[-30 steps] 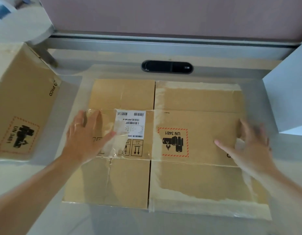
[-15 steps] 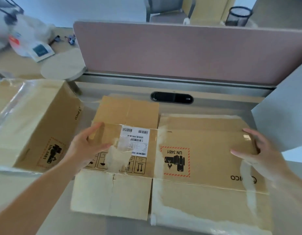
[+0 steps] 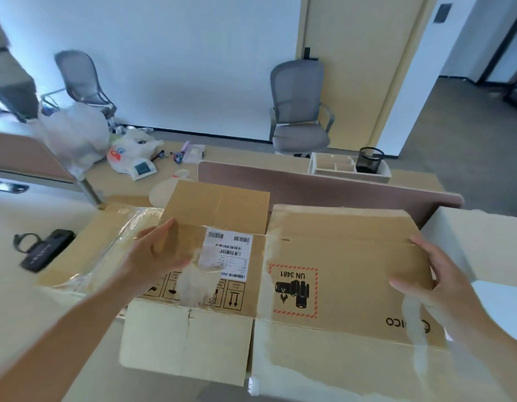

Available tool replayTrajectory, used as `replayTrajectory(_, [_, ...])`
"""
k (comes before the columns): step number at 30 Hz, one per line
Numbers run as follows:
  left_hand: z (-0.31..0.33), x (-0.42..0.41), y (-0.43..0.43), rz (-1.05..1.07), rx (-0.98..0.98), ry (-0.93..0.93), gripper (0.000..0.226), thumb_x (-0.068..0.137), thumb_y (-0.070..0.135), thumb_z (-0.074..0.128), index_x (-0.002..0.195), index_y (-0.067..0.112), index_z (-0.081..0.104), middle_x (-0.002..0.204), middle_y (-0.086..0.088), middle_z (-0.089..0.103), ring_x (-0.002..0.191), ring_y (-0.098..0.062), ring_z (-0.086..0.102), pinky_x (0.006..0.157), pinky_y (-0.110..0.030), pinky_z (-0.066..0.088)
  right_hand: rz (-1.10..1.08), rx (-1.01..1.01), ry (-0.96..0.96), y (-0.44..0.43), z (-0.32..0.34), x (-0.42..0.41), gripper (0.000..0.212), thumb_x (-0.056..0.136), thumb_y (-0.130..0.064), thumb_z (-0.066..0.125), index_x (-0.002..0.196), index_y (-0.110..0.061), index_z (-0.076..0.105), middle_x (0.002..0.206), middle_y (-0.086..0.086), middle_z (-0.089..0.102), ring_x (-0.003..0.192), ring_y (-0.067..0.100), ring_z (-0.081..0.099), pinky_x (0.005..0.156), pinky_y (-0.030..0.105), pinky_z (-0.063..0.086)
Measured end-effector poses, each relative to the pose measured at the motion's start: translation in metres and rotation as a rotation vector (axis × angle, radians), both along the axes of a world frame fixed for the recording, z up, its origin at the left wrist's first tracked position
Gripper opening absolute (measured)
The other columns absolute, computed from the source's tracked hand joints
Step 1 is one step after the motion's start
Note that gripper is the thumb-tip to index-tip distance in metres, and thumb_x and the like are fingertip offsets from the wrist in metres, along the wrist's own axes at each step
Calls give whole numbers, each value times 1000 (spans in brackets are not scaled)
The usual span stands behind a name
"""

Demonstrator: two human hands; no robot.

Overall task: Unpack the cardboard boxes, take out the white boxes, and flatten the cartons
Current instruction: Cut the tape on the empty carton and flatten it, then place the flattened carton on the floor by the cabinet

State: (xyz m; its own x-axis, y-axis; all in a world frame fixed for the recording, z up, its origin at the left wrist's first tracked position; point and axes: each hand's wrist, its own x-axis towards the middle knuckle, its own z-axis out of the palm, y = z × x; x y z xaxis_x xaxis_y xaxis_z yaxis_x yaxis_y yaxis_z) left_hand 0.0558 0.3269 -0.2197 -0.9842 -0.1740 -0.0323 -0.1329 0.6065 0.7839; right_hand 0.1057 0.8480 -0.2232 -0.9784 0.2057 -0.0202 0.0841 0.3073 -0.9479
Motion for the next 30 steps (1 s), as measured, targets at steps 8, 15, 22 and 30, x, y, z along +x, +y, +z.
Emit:
replayTrajectory(8, [61,138,-23,193,-11,79,102,58,44,92,151,40,49,138,15,42,122,-19,50,99,-41,53,256,-53,123,-17,59,19,88,68,-13,92,136,-53,54,127,-20,67,108,1,68,79,21,59])
replayTrajectory(15, [90,312,-73,446,-38,44,113,55,59,96,151,54,36,137,16,36,132,-15,38,115,-48,40,549,-92,144,-118,96,43,89,63,-23,93,135,-57,53,117,-29,67,94,2,70,75,26,58])
replayTrajectory(22, [85,518,-127,775,-53,9,121,38,83,87,144,69,31,140,15,32,126,-20,42,103,-49,50,887,-125,167,-262,114,109,91,70,-2,90,138,-51,55,131,-15,68,102,8,74,79,13,56])
replayTrajectory(30, [55,772,-160,1112,-32,1,114,34,76,87,138,64,41,140,-1,41,115,-32,55,78,-45,62,1188,-113,263,-428,137,268,95,71,5,89,144,-46,54,141,-24,60,127,-3,59,98,16,51])
